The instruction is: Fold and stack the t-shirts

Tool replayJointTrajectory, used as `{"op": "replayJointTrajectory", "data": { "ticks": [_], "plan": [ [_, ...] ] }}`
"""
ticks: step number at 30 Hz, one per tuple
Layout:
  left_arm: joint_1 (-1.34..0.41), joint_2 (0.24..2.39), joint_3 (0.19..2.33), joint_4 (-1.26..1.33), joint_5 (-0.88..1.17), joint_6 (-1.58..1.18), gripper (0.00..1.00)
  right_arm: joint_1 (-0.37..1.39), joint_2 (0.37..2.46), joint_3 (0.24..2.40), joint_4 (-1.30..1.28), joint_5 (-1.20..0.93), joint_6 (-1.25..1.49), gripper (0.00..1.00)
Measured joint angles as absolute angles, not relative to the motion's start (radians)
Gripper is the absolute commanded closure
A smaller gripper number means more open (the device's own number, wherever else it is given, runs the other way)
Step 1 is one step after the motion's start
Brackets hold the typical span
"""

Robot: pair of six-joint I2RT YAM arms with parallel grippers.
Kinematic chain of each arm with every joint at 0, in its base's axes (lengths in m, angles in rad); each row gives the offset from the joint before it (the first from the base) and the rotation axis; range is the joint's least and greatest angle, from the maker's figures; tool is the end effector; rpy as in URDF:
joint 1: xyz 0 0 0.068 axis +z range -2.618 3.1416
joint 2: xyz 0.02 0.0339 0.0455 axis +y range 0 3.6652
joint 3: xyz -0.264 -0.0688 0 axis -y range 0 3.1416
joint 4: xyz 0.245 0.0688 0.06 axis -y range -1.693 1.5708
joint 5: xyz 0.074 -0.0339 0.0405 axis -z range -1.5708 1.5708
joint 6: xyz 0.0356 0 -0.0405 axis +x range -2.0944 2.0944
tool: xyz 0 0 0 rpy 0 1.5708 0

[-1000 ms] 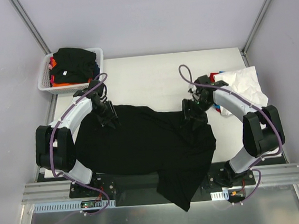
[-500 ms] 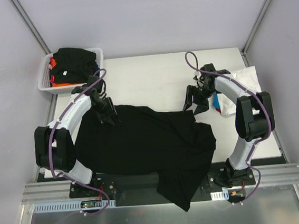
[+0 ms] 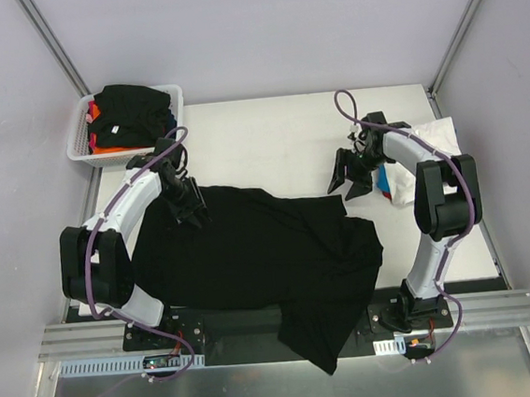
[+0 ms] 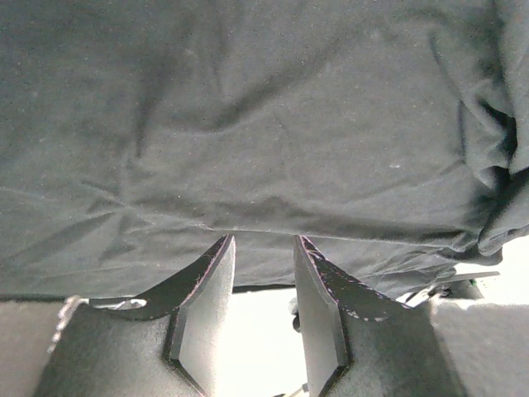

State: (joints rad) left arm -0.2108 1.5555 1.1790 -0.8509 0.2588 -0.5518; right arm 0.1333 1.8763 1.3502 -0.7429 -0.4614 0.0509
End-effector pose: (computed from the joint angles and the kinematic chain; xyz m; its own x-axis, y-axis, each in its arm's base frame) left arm 0.2938 -0.0722 0.2411 -0.9343 -0.3183 -0.1604 -0.2387 0.8929 -0.3817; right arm 0.3675 0.0653 0.1930 -0.9578 -0.0825 -0.2752 -0.2017 0.8752 0.4397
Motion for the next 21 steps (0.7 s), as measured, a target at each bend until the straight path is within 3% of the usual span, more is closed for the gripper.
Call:
{"op": "replayJointTrajectory", "data": {
  "ticks": [5, 13, 16, 21],
  "plan": [
    [-0.211, 1.542, 1.179, -0.857, 0.252, -0.562, 0.65, 0.133, 1.900, 1.354, -0.728, -0.479, 0.051, 0.60],
    [-0.211, 1.533, 1.168, -0.867, 0.250, -0.562, 0.65, 0.135, 1.916, 1.354, -0.708, -0.487, 0.056, 0.64],
    [-0.211, 1.533, 1.166, -0.871, 0.250, -0.562, 0.65, 0.136, 1.926, 1.354, -0.701, -0.487, 0.057, 0.71],
    [-0.213, 1.521, 1.162, -0.874, 0.238, -0.561, 0.65, 0.142, 1.943, 1.354, -0.688, -0.485, 0.064, 0.96]
  ]
}}
